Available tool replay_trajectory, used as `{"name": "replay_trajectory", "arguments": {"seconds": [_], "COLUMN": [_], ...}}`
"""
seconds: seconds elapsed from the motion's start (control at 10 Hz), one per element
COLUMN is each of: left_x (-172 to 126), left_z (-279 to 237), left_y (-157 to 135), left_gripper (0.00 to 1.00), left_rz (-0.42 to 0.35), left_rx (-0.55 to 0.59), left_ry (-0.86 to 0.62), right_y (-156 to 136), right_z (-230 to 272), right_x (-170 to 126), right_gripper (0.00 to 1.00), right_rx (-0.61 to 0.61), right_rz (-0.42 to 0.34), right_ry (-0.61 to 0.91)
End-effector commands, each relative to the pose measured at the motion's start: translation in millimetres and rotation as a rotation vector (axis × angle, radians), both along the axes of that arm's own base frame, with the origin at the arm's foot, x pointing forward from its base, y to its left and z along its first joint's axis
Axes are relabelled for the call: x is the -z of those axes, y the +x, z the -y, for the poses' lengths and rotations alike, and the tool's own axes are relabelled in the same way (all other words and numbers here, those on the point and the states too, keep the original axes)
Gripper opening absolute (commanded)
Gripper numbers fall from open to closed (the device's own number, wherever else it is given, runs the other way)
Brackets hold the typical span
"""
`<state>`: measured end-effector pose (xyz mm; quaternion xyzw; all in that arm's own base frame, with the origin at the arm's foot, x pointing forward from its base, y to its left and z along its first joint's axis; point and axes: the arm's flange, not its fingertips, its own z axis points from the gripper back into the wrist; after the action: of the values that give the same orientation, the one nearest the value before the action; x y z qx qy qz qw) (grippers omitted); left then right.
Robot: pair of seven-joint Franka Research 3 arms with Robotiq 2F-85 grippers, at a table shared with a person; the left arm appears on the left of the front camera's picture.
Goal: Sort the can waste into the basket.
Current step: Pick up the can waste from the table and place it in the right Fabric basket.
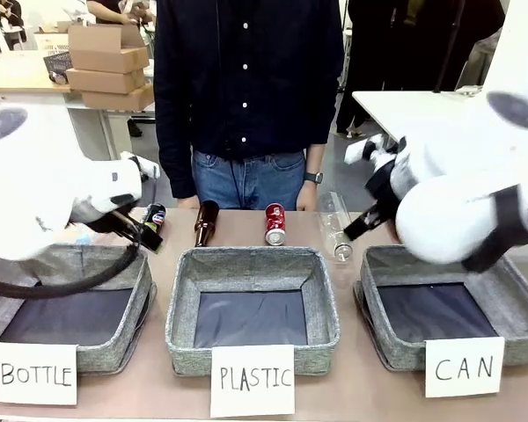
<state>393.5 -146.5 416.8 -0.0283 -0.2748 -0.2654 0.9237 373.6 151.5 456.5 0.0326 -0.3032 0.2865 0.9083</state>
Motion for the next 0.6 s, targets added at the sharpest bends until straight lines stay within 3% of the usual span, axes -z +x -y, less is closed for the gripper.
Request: {"name": "replay_trajectory", "arguments": {"seconds": [0.0,0.1,0.2,0.3,0.4,0.5], "left_x": [-67.6,-74.5,-67.1,-49.1,-139.5,-139.5], "left_z": [-41.8,-64.6,-82.1,-88.2,-32.8,-32.8], "left_y": [-123.7,-168.3,-203.0,-219.8,-78.0,-78.0], "left_gripper": [1.0,1.0,1.0,1.0,1.0,1.0], "left_rz": [0.035,0.119,0.166,0.174,0.107,0.107], "left_rx": [-0.046,-0.079,-0.029,-0.017,-0.047,-0.047], "left_ry": [-0.062,-0.036,-0.033,0.041,-0.053,-0.053], "right_y": [-74.8,-106.8,-128.7,-139.6,-79.4,-79.4], "right_z": [49.0,71.0,83.7,88.3,55.3,55.3], "right_x": [-70.4,-72.4,-57.8,-37.1,-105.0,-105.0], "right_gripper": [1.0,1.0,1.0,1.0,1.0,1.0], "right_rx": [-0.057,-0.138,-0.201,-0.186,-0.104,-0.104], "right_rz": [0.009,0.022,0.004,0.001,0.014,0.014], "right_ry": [0.085,-0.009,-0.043,-0.034,0.019,0.019]}}
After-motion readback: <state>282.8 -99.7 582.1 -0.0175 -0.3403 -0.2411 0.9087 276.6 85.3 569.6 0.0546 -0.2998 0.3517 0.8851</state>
